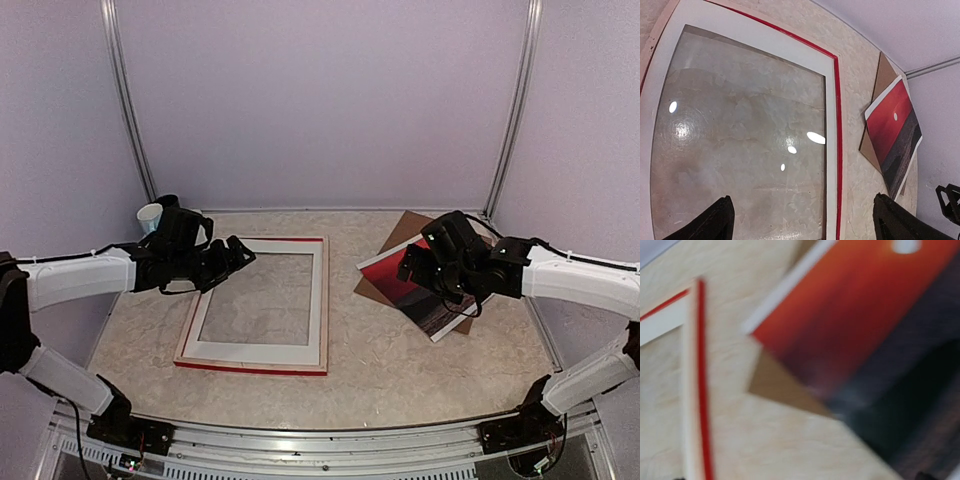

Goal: Put the photo into the frame
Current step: Pick up the photo from the backboard.

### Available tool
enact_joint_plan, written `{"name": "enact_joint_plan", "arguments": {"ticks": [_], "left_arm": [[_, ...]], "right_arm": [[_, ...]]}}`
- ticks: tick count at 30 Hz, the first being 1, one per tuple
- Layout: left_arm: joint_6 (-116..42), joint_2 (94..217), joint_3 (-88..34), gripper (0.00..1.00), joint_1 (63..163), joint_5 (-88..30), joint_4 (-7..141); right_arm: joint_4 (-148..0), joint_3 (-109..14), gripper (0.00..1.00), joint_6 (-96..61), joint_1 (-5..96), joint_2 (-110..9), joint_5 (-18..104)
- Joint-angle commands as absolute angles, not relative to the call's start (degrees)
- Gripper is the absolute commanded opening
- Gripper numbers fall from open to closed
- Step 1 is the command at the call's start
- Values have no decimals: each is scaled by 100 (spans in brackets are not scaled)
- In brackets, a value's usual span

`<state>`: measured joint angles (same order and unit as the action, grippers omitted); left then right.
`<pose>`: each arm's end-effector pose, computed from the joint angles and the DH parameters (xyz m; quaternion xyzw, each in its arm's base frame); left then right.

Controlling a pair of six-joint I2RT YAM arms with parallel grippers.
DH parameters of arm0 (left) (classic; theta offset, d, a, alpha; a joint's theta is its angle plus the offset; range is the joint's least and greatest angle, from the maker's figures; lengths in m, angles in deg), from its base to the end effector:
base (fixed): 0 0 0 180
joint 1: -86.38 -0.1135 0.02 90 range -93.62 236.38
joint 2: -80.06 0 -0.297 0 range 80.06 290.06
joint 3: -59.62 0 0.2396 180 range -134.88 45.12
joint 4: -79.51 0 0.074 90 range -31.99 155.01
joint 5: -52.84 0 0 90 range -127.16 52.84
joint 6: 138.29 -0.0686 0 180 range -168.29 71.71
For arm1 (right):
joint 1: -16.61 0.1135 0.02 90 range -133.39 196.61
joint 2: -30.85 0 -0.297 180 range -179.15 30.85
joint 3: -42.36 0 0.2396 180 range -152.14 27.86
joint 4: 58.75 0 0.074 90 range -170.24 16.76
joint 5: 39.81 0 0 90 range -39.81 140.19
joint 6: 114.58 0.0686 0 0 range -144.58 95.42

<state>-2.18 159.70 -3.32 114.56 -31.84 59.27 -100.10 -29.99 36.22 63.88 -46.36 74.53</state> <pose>0.2701 -0.1519 0.2513 -0.1188 0.8860 -0.3025 0.3306 0.2158 0.1920 0.2843 0.1849 0.8914 0.1802 0.3724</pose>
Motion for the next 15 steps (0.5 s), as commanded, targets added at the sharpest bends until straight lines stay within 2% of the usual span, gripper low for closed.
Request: {"name": "enact_joint_plan", "arguments": {"ticks": [1, 7, 15], "left_arm": [[-581, 16149, -647, 97, 11615, -3263, 5873], [-668, 16438, -915, 99, 11911, -3251, 5870], [-949, 16842, -1271, 99, 12444, -2868, 6034]], "right_arm": [[-10162, -2231, 99, 3775, 5843, -3946, 7277], [-10049, -1568, 99, 3788, 5036, -3328, 6934], [-9878, -1284, 99, 3510, 3729, -3658, 6130]]}}
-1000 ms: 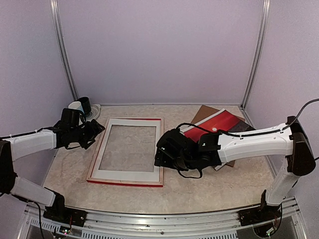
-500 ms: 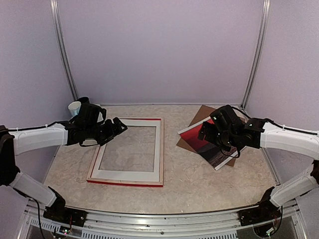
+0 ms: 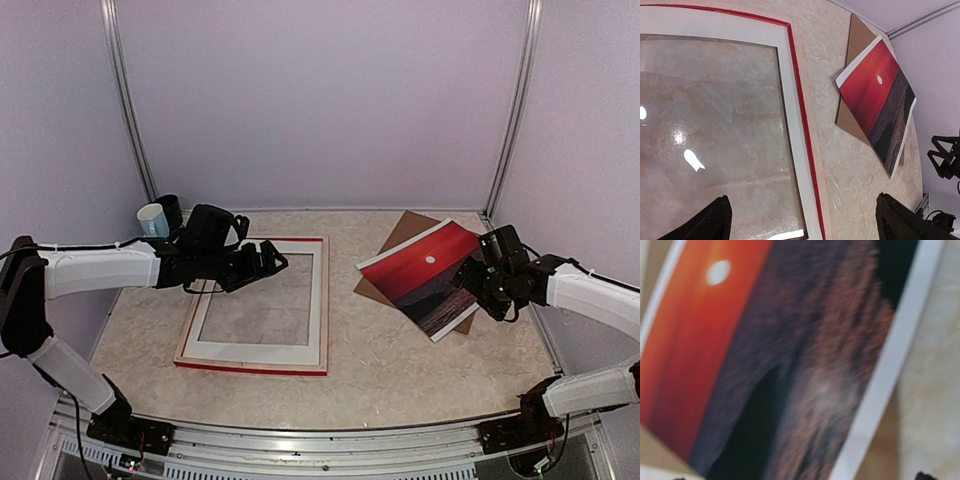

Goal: Put the photo into the frame
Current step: Pick up the photo from the backboard.

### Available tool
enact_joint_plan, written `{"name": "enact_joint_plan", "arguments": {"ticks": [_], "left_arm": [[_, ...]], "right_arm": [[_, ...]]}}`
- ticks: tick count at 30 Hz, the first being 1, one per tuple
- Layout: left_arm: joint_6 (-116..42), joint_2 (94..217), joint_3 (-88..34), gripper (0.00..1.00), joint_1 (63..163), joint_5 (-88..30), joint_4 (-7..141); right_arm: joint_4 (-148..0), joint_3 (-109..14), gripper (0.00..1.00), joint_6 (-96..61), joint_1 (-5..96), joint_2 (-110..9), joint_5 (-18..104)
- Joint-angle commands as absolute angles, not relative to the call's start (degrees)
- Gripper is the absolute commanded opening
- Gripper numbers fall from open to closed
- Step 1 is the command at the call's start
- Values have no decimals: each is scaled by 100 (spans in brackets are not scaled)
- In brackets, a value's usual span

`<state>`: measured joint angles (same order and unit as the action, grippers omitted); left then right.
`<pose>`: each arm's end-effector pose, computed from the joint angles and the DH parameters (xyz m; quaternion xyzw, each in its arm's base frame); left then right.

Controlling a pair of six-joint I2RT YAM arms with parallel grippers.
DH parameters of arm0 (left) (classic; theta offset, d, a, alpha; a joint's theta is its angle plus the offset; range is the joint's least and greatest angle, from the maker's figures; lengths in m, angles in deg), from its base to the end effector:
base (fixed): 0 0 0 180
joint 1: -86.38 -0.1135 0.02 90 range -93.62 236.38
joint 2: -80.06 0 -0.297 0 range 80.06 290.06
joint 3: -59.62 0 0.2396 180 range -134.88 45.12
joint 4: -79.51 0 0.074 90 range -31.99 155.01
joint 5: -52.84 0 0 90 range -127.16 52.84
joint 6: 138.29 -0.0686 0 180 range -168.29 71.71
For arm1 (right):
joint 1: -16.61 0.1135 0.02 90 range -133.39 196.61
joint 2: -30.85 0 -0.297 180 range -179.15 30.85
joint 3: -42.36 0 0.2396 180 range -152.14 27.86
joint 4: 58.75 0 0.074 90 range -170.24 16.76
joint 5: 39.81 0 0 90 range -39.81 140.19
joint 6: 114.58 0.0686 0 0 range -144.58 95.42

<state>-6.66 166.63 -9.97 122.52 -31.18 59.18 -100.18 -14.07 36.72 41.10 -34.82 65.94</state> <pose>0.2740 -0.2089 0.2538 -0.0197 0.8950 -0.3146 0.3156 0.2105 0.0754 0.2373 0.3383 0.8705 0.1324 0.3320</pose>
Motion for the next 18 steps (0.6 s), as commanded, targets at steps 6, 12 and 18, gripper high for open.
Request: {"name": "enact_joint_plan", "arguments": {"ticks": [6, 12, 18], "left_arm": [[-1319, 17320, -1655, 99, 12799, -2546, 5925], [-1627, 17854, -2039, 99, 13157, -2201, 5913], [-1813, 18206, -2488, 99, 13461, -1982, 5884]], "right_arm": [[-9928, -1368, 99, 3483, 3262, -3858, 6288], [-9911, -1402, 99, 3403, 2634, -3937, 6395], [-9811, -1403, 99, 3334, 2188, -4093, 6399]]}}
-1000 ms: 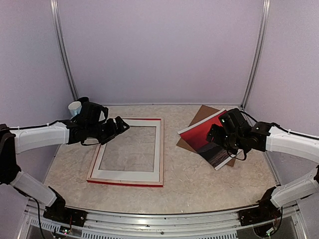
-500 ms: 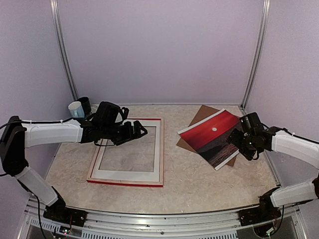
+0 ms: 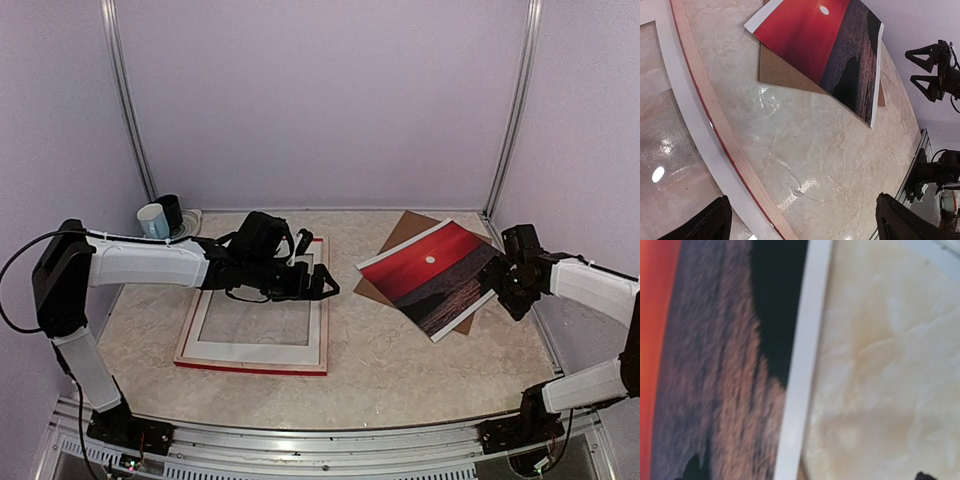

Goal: Put the photo into the frame
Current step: Pick up the photo from the backboard.

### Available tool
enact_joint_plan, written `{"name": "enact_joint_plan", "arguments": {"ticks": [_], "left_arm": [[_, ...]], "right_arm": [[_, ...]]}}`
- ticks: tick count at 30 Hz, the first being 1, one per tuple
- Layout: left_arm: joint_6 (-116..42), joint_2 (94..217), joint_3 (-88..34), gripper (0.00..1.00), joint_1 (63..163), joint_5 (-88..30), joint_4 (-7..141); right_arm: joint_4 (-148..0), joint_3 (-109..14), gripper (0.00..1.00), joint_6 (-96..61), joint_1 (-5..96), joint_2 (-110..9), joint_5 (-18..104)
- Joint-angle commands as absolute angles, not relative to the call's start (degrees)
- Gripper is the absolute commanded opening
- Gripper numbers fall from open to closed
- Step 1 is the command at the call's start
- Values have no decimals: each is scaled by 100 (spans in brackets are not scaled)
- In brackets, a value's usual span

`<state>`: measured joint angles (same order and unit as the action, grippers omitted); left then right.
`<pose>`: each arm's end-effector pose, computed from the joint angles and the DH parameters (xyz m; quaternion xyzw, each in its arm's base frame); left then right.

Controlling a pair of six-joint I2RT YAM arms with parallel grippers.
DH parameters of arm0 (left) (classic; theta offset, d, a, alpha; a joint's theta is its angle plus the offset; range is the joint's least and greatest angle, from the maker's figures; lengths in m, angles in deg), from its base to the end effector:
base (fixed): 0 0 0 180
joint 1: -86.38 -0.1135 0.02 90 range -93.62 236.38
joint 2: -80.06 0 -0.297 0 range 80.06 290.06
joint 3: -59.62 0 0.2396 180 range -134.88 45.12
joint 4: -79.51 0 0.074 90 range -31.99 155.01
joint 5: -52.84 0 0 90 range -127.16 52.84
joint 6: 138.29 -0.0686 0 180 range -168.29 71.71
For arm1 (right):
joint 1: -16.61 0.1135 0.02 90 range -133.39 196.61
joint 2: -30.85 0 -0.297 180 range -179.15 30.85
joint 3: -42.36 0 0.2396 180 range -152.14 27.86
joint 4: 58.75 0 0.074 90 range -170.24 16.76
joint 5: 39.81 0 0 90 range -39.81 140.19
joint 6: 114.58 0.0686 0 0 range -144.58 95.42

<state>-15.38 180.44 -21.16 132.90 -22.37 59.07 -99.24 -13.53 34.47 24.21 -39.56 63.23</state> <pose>0.2671 -0.3071 0.2350 0.1605 0.8861 -0.3573 0.2476 0.2331 0.0155 0.2179 0.4420 0.8388 0.0736 0.3091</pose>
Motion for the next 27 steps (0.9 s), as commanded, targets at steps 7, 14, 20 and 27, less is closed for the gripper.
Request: {"name": "enact_joint_plan", "arguments": {"ticks": [7, 14, 20, 27], "left_arm": [[-1943, 18544, -2985, 99, 13679, -1907, 5769], [-1988, 18742, -3156, 99, 13807, -1848, 5744], [-2033, 18682, -3064, 99, 13856, -1843, 5743], [-2102, 18498, -2857, 99, 13859, -1860, 5810]], "right_arm": [[-9554, -1359, 99, 3326, 1841, -4448, 6359], [-9281, -1619, 99, 3133, 1383, -5085, 6458], [-9011, -1961, 99, 2969, 1075, -5654, 6377], [-8776, -2481, 99, 2776, 1012, -6247, 6422]]}}
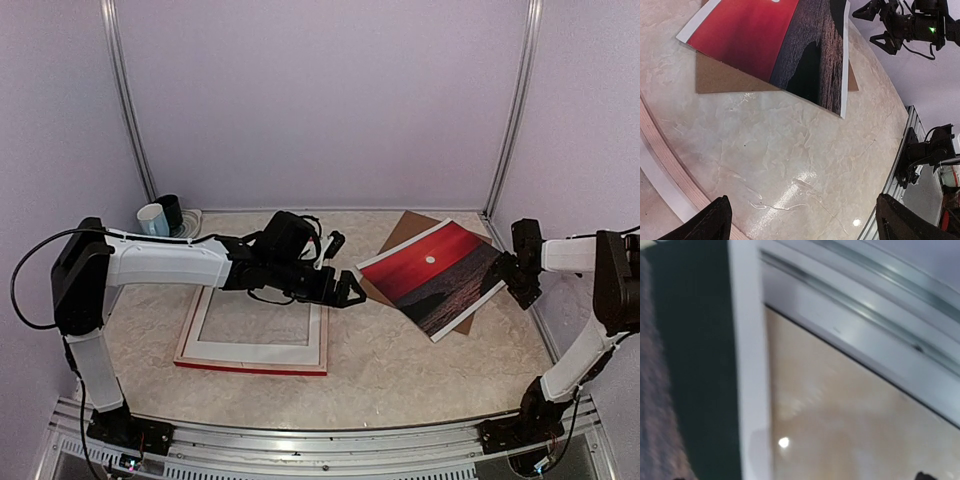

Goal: Put the photo into the frame
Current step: Pick up the photo from the backboard.

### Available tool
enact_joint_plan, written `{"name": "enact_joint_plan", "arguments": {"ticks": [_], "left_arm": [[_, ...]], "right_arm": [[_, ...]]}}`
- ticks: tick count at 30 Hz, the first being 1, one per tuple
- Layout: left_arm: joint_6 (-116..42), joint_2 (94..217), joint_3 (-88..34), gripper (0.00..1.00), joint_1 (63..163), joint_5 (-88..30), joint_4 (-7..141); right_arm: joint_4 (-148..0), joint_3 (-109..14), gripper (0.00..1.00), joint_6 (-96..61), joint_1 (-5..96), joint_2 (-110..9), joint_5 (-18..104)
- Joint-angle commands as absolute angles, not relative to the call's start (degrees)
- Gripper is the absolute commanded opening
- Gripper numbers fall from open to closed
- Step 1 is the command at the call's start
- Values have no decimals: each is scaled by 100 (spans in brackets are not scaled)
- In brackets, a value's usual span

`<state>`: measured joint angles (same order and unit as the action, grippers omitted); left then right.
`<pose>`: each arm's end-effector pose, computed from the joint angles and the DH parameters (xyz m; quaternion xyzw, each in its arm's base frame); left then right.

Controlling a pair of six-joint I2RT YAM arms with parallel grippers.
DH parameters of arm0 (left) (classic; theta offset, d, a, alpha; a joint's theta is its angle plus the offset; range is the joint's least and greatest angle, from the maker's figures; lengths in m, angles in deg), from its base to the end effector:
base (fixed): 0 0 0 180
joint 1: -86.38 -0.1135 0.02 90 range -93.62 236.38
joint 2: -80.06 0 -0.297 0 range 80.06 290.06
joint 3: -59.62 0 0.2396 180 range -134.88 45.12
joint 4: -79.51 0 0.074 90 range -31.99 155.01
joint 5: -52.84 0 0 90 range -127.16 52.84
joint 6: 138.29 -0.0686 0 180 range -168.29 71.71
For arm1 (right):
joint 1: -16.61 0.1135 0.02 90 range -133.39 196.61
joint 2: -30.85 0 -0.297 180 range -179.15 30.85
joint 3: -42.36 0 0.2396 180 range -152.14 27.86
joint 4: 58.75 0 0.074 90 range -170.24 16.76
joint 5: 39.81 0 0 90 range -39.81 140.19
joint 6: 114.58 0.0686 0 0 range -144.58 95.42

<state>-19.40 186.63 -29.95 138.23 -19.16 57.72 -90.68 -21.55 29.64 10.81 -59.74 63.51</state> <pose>0.2566 -0.3610 0.2409 0.2435 0.8594 -0.3840 0.2338 0.3073 -0.0471 0.1827 0.5054 0.8123 0.0084 0.2908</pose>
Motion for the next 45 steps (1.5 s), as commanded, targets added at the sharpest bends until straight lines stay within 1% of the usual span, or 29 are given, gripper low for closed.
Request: {"name": "enact_joint_plan", "arguments": {"ticks": [1, 11, 17, 25, 30, 35, 39, 43, 45], "left_arm": [[-2112, 18473, -2834, 99, 13859, -1849, 5833], [-2152, 18160, -2622, 99, 13858, -1815, 5933], [-2165, 17972, -2490, 99, 13851, -1830, 5973], [-2167, 17775, -2380, 99, 13832, -1887, 5935], [-2174, 17676, -2327, 99, 13817, -1913, 5897], [-2183, 17542, -2211, 99, 13763, -1957, 5859], [-2167, 17436, -2115, 99, 13722, -1984, 5857], [-2135, 17316, -2007, 98, 13696, -2006, 5859], [-2132, 17259, -1961, 98, 13686, -2026, 5859]], "right_arm": [[-8697, -2543, 99, 2753, 1015, -6316, 6425], [-8252, -2560, 99, 2715, 981, -6634, 6511], [-7625, -2227, 99, 2748, 857, -6740, 6162], [-7022, -2108, 99, 2700, 760, -7152, 5943], [-6474, -1982, 97, 2748, 677, -7305, 5759], [-6087, -1954, 94, 2753, 624, -7446, 5561], [-5921, -1946, 89, 2763, 611, -7499, 5466], [-5736, -1906, 81, 2762, 587, -7510, 5413], [-5552, -1787, 72, 2755, 573, -7471, 5363]]}}
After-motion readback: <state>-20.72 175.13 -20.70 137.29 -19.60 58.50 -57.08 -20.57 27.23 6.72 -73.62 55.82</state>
